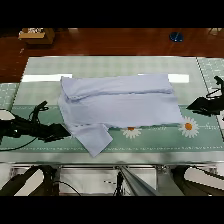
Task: Fold the shirts.
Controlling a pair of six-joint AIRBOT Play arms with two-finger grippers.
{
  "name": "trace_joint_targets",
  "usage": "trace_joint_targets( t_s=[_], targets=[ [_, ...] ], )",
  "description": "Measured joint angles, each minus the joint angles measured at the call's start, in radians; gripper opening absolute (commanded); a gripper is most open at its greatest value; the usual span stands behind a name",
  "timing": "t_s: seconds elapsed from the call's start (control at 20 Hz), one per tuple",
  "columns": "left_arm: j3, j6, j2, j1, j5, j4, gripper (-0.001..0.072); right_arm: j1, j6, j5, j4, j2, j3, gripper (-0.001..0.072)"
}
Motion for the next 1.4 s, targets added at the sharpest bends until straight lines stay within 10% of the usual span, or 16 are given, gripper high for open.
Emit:
trace_joint_targets(
  t_s=[0.45, 0.5, 0.55, 0.6, 1.4],
  targets=[
    [-0.063, -0.014, -0.091, -0.153, 0.241, -0.098, 0.0594, -0.026, -0.026, 0.005, 0.061, 0.059, -0.022, 0.0493],
    [-0.064, -0.019, -0.105, -0.180, 0.266, -0.105, 0.0449, -0.027, -0.026, 0.003, 0.063, 0.064, -0.023, 0.0493],
    [-0.064, -0.028, -0.123, -0.209, 0.319, -0.115, 0.0125, -0.027, -0.025, 0.002, 0.064, 0.068, -0.023, 0.0493],
    [-0.065, -0.032, -0.136, -0.232, 0.377, -0.107, 0.0017, -0.027, -0.021, 0.002, 0.066, 0.071, -0.023, 0.0493],
    [-0.067, -0.051, -0.169, -0.309, 0.443, -0.149, 0.0017, -0.267, 0.052, 0.022, 0.030, 0.083, -0.192, 0.0533]
  ],
)
